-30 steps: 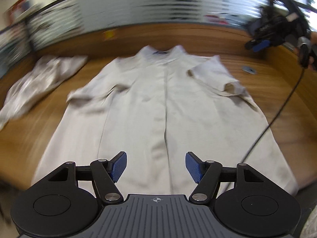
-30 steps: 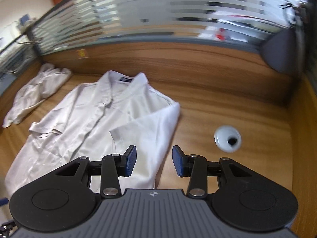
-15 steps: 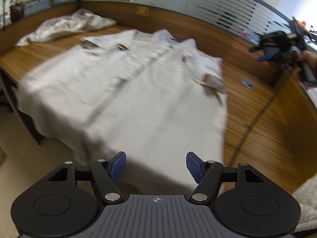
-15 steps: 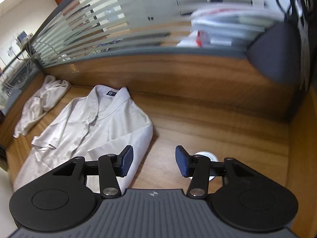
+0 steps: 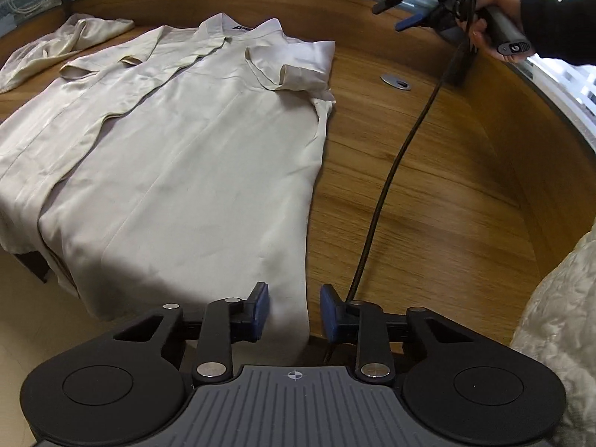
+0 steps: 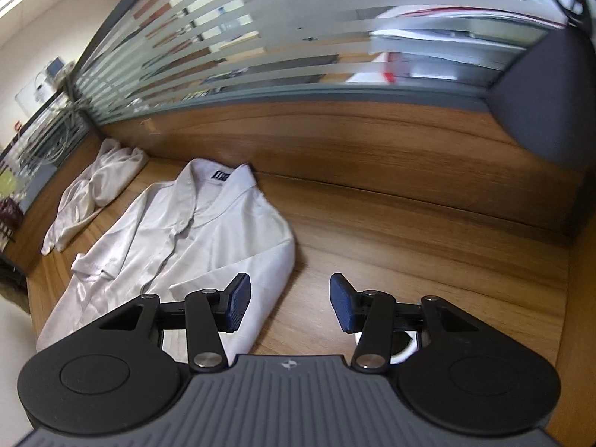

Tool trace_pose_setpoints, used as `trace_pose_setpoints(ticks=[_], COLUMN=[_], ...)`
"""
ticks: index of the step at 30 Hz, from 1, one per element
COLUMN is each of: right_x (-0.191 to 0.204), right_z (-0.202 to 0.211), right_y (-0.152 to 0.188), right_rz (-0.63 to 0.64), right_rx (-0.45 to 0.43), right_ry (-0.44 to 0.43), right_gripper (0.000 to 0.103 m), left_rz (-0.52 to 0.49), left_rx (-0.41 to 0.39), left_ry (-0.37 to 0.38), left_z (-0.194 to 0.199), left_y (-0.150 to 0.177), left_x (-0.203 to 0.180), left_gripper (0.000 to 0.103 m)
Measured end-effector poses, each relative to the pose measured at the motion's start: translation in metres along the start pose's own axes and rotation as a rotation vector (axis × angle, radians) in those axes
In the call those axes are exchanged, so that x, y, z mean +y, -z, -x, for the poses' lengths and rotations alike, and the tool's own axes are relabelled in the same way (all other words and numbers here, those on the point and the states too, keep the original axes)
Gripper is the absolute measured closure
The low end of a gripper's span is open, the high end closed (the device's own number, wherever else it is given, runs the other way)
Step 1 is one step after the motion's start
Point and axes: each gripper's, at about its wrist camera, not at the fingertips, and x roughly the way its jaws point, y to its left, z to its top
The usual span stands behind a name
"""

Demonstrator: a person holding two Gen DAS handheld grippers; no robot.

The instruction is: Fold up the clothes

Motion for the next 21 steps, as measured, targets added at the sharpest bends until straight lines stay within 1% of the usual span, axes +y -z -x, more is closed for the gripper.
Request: trace_pose_setpoints(ticks=[1,2,3,5,7,10,16,18,21], right_x=[0.003,0.006,0.009,0.014,0.021,0.024,0.010,0.006,0.002], right_z=[-0.003,-0.007,-0.011,-0.023,-0.037,-0.058,-0.090,-0.099,-0.114], right_y=[0.001,0.002,0.004,0.008,0.012,0.015,0.007,0.002,-0.007], right_rz=[0.003,0.004,0.003,-0.006,-0.017,-0.044,-0.198,-0.226,-0.240], right_rx=[0.006,0.012,0.021,0.048,0.079,0.098,0.073,0.060,0.063], right_ry=[-0.007,-0.012,-0.013,-0.005,0.011,0.044,0.058,0.054,0.055], right_gripper=[0.050,0.050,0.050,0.050,0.050,0.050,0.050,0.050,0.045], left_rz=[-0.012,-0.028,-0.028,-0.027,-0.011,0.004,0.046,0.057,0.072], left_rx=[-0.001,-0.004,-0.006,-0.011,-0.015,-0.055,-0.111,-0.121,-0.126], left_ry=[-0.006,-0.020,-0.031,-0.053,-0.066,-0.087,-0.112,-0.112,-0.122], left_z=[-0.001,-0.002,-0.002,-0.002,0.001,0.009,0.020,0.023,0.025], left_y=[-0.001,0.000,0.000,0.000,-0.002,-0.004,-0.013,-0.015,-0.021], left_x=[-0.002,-0.003,-0.003,-0.001,0.002,0.006,0.016,0.019,0.025], left_gripper=[0.071,0.080,0.090,0.098,0.099,0.099,0.099,0.099,0.099])
